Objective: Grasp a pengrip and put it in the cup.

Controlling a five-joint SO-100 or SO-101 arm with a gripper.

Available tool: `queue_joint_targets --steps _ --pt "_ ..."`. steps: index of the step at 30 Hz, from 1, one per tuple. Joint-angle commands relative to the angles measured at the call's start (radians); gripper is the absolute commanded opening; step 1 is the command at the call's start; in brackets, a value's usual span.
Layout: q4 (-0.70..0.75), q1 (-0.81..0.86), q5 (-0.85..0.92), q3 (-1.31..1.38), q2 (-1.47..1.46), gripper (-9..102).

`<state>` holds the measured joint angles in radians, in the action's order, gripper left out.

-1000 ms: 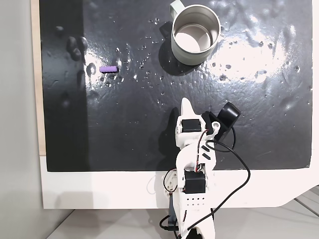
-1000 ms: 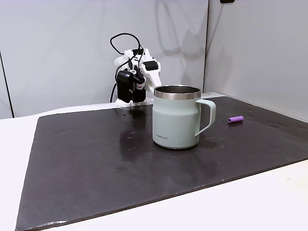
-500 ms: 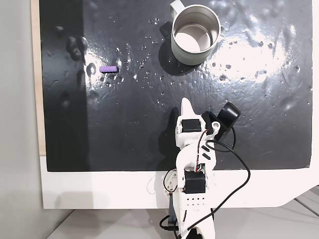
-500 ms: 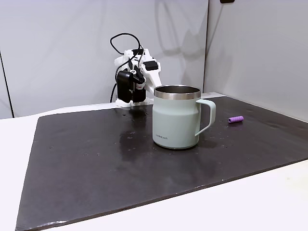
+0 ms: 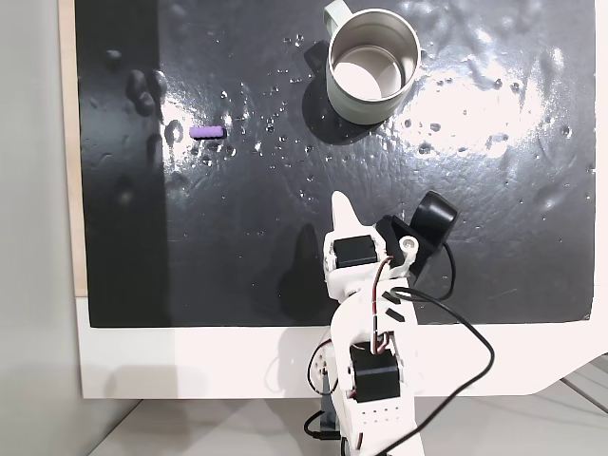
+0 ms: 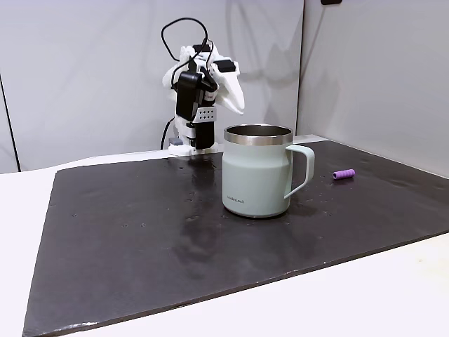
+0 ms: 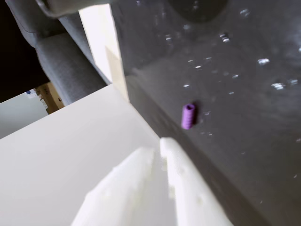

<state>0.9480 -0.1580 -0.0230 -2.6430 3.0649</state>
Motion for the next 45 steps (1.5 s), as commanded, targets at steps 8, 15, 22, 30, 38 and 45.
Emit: queue_joint_targets --steps 8,15,22,30,38,45 --pt "0.399 -0.098 -0.178 0.899 -0.756 0" --pt "0.560 -0.225 -0.307 1.308 -1.164 0" --pt "0.509 -0.321 -0.347 1.466 -1.387 1" --pt "0.479 -0.388 -0.348 1.655 -1.580 1" --pt "0.471 -0.449 -0.383 1.804 -1.782 29" --pt "0.480 -0.491 -0.466 1.859 -1.907 35"
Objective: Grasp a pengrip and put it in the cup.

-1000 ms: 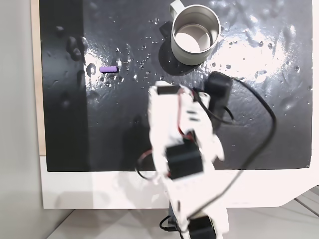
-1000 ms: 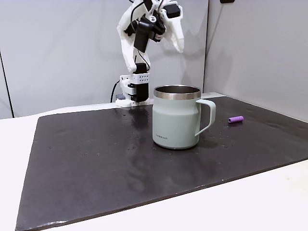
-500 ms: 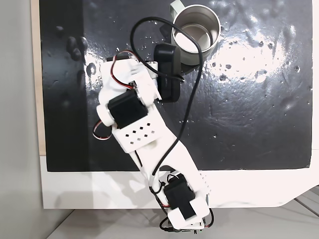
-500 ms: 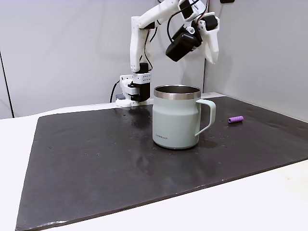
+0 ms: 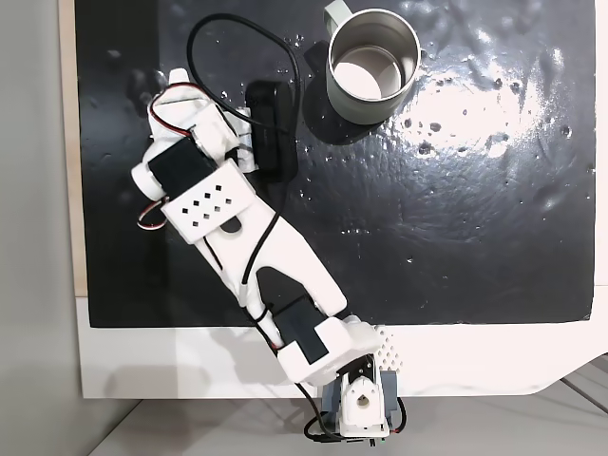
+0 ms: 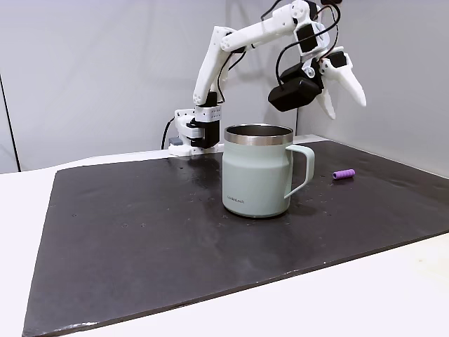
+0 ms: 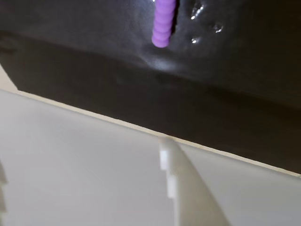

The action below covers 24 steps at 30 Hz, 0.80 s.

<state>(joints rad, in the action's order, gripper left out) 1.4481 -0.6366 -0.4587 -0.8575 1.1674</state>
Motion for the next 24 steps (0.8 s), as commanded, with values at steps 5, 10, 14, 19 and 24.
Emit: queue_joint_targets --steps 5,10,14,19,24 --pt "-0.009 -0.015 -0.066 0.101 -0.092 34" --pt "-0.012 -0.008 -0.071 0.173 -0.202 30" --pt "-0.015 -0.008 -0.069 0.238 -0.284 30" --pt "-0.015 -0.008 -0.067 0.291 -0.362 28" --pt "-0.017 -0.002 -0.075 0.327 -0.433 27"
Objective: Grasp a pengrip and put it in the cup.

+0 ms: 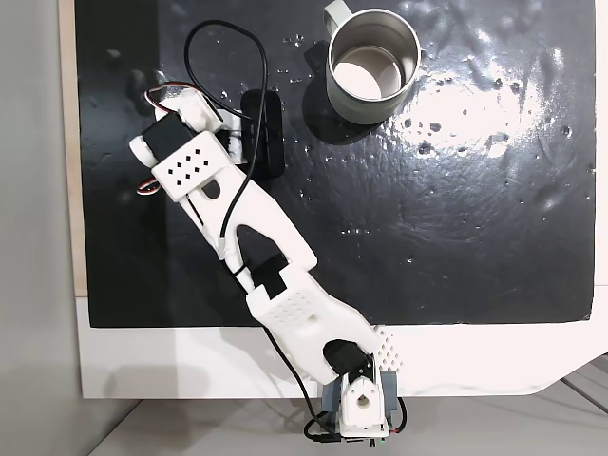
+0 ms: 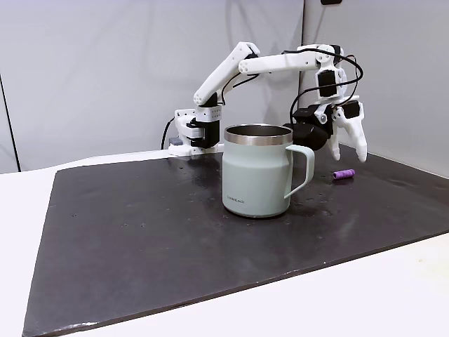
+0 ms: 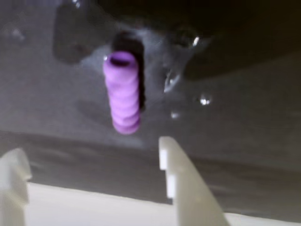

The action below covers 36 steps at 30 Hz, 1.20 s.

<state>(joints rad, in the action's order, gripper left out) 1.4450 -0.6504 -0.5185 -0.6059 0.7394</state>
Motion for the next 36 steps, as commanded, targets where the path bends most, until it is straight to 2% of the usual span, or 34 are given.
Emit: queue_joint_targets --steps 1,13,25,36 --pt "-0.014 0.012 -0.017 0.086 -0.021 26" --pt "-0.031 -0.015 0.002 0.195 -0.143 22" --pt "-0.018 -0.021 0.026 0.190 -0.166 0" --pt "0.012 -0.006 0.052 0.179 -0.003 0"
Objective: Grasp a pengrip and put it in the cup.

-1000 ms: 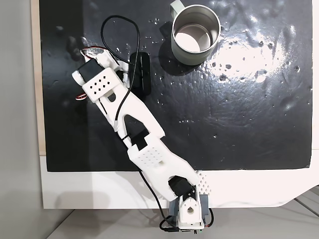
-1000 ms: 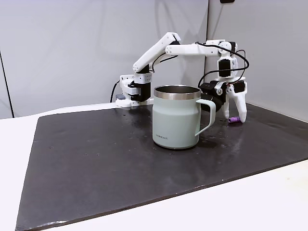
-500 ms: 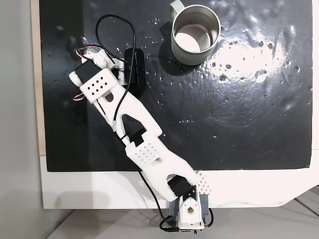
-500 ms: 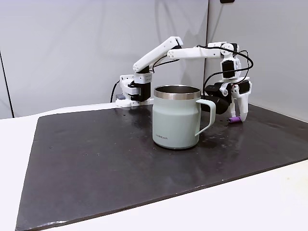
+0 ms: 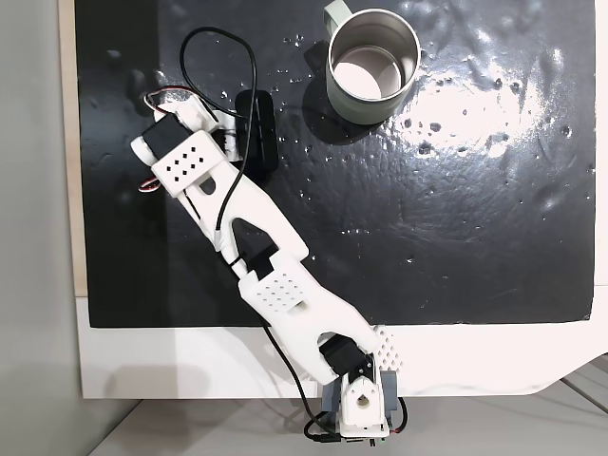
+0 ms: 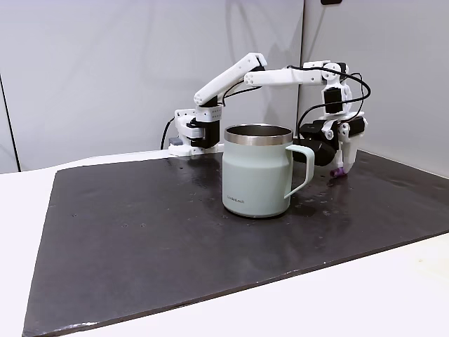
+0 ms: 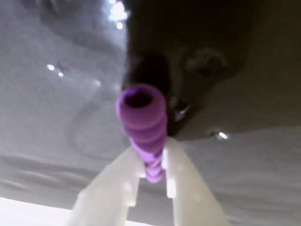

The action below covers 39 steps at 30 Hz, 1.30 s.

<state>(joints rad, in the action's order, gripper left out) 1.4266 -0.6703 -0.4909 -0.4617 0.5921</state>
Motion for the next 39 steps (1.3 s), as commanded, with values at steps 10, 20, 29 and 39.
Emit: queue_joint_targets --steps 10,20,29,39 --pt "0.075 0.023 0.140 0.051 0.505 0" --pt "0.130 0.149 0.196 -0.089 0.736 0" --pt "0.255 0.430 0.278 -0.153 0.830 0" --pt "0.244 0.650 0.345 -0.143 0.772 0"
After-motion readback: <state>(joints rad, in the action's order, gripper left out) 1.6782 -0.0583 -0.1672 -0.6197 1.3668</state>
